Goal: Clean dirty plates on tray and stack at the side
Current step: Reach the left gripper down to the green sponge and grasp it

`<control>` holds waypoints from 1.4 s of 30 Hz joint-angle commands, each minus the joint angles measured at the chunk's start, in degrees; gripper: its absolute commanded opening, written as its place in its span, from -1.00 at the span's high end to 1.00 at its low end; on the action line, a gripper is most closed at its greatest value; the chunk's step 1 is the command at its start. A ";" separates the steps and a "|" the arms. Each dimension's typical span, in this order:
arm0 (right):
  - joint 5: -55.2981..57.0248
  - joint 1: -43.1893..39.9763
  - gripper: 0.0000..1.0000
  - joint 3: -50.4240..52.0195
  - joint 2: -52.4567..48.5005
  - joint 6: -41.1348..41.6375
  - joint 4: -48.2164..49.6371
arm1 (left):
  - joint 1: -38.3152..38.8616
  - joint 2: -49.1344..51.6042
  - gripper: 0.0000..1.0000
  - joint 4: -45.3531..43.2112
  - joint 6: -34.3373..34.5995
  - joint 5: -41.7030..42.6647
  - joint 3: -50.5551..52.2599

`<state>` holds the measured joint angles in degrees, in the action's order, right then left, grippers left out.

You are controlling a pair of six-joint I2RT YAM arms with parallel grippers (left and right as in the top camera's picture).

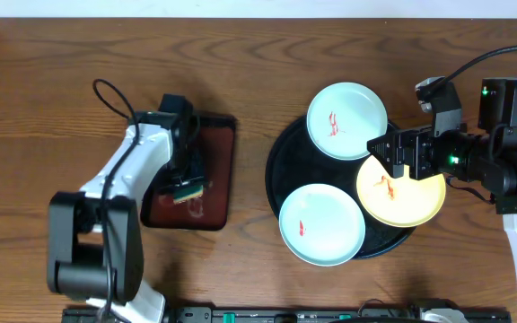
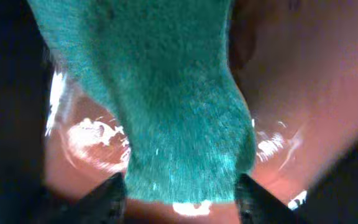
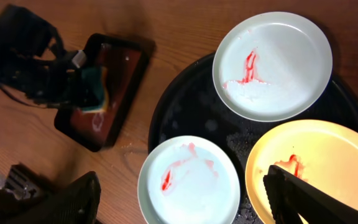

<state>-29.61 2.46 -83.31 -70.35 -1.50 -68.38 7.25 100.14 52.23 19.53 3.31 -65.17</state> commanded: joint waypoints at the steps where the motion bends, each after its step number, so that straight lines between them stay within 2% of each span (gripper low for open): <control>1: -0.66 -0.55 -0.66 -1.01 0.31 0.81 -0.17 | 0.11 -3.72 -0.24 0.15 -0.74 -5.42 -1.77; 4: -0.66 -0.55 -0.66 -1.01 0.31 0.81 -0.17 | -0.26 -3.87 -0.27 -1.38 2.05 -10.45 -1.68; 10: -0.66 -0.55 -0.65 -1.01 0.31 0.81 -0.17 | -0.68 -0.63 -0.27 -9.70 4.57 -9.97 1.25; 16: -0.68 -0.55 -0.61 -1.01 0.31 0.83 -0.22 | -0.74 4.83 -0.24 -11.02 4.57 -10.03 1.68; 17: -0.68 -0.55 -0.61 -1.01 0.31 0.83 -0.22 | -0.74 5.66 -0.17 -11.08 4.59 -10.01 1.68; 19: -0.68 -0.55 -0.60 -1.01 0.31 0.83 -0.22 | -0.74 7.28 0.11 -11.28 4.59 -9.77 1.68; 21: -0.68 -0.55 -0.60 -1.01 0.31 0.83 -0.22 | -0.74 7.98 0.50 -11.63 4.39 -9.51 1.68; 22: -0.66 -0.55 -0.60 -1.01 0.31 0.83 -0.22 | -0.74 8.07 0.85 -11.72 3.50 -8.94 1.66; 23: -0.66 -0.55 -0.60 -1.01 0.31 0.83 -0.22 | -0.74 7.98 0.85 -11.65 2.32 -8.28 1.60; 31: -0.68 -0.55 -0.58 -1.01 0.31 0.83 -0.22 | -0.68 2.86 0.83 -8.59 0.11 -7.45 -1.70; 32: -0.68 -0.55 -0.58 -1.01 0.31 0.83 -0.22 | -0.68 1.66 0.66 -8.57 -0.57 -6.54 -1.95; 33: -0.66 -0.55 -0.58 -1.01 0.31 0.83 -0.22 | -0.68 0.42 0.35 -8.59 -0.92 -5.29 -1.97; 35: -0.66 -0.55 -0.58 -1.01 0.31 0.83 -0.22 | -0.68 -2.21 0.03 -8.37 -1.09 -2.89 -1.97; 37: -0.66 -0.55 -0.58 -1.01 0.31 0.83 -0.24 | -0.68 -4.35 -0.08 -7.61 -1.07 -1.31 -1.97; 42: -0.66 -0.55 -0.58 -1.01 0.31 0.83 -0.37 | -0.68 -6.58 -0.19 -3.08 -1.07 -0.74 -1.92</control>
<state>-29.61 2.44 -83.31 -70.35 -1.45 -68.42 6.76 93.93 47.33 19.22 1.10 -66.39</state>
